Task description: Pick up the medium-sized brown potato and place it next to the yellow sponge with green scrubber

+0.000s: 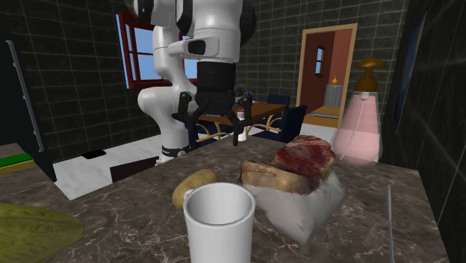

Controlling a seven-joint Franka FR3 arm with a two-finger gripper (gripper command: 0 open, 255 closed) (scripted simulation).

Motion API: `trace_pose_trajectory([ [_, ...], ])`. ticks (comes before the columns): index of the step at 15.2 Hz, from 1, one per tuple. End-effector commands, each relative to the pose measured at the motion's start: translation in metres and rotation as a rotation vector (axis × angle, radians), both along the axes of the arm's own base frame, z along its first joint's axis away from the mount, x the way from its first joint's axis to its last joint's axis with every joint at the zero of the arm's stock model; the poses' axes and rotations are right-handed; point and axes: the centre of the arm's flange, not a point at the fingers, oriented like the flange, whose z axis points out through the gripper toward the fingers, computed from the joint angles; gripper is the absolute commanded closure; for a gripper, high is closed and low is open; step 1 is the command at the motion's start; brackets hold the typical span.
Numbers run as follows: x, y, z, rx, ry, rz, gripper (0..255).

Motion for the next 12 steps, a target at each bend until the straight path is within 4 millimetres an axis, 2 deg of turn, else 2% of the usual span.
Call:
trace_pose_trajectory([
  [1,0.011,-0.02,-0.02,0.01,-0.003,-0.12,0],
  [4,0.022,-0.045,-0.043,0.023,-0.006,-0.27,0],
  [12,0.022,-0.047,-0.083,0.023,-0.006,-0.27,0],
])
